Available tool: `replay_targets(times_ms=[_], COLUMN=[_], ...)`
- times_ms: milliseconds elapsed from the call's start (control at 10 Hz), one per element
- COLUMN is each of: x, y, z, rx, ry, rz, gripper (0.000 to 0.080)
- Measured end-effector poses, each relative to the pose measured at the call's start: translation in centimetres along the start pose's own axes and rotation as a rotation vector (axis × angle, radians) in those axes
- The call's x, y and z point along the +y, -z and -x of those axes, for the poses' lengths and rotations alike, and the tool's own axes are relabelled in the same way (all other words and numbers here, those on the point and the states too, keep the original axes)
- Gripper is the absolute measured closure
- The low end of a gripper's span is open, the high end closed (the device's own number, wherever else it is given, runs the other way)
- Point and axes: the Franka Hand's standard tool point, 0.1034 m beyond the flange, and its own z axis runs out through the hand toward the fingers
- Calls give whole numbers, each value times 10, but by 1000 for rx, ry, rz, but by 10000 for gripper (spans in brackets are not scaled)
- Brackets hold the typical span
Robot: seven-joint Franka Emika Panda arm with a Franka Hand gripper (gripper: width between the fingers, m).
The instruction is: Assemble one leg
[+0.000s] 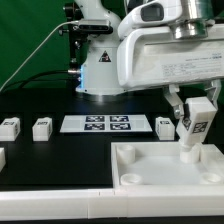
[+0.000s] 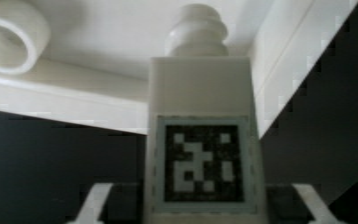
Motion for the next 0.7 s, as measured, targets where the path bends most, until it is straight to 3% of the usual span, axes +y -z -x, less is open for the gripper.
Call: replay_targets(times_ms=[200,300,500,600,700], x=[-8,-7,2,-1,-1], y=[4,2,1,-5,-3], z=[-14,-11,-12,-5,-8], rx=[33,27,188,138,141], ry=[0,1,21,23,24], rz=[-2,-1,41,28,28], gripper=[506,506,506,506,506])
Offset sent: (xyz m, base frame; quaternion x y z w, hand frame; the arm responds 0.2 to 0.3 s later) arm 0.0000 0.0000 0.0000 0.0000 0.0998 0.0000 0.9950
